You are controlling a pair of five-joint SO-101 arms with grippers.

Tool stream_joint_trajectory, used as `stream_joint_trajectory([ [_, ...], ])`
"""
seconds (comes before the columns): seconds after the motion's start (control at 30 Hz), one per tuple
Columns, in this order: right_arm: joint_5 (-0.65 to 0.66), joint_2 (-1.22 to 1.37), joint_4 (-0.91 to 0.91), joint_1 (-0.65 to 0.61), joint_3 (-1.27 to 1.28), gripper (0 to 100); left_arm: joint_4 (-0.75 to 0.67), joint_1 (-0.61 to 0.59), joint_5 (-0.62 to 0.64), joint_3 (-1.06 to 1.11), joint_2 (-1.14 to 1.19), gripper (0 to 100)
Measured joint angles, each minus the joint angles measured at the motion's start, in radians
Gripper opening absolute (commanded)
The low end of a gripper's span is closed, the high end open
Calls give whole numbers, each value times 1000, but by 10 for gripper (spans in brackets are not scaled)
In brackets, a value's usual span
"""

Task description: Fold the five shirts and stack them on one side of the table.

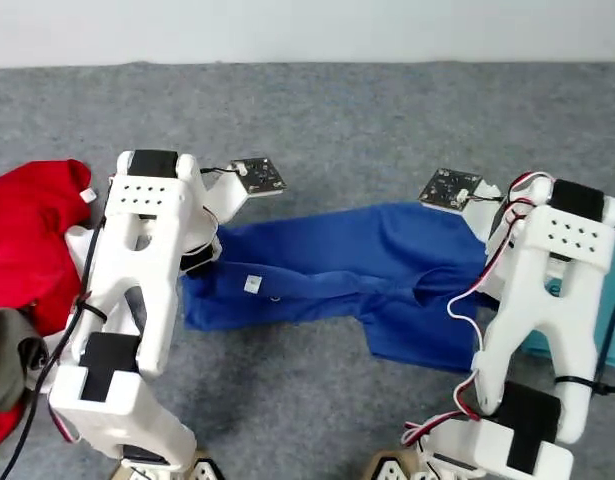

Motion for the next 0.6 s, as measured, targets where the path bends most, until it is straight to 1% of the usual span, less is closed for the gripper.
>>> stream_joint_trajectory([
  [0.1, 0, 0, 35, 9, -3, 165, 6, 0, 0, 0, 0, 62],
  [0.17, 0, 0, 61, 25, -26, 204, 6, 0, 0, 5, -6, 85],
  [0.33, 0, 0, 106, 38, -101, 210, 6, -8, 35, 8, -132, 151],
  [0.6, 0, 0, 106, 38, -169, 209, 9, -17, 54, 8, -390, 156],
])
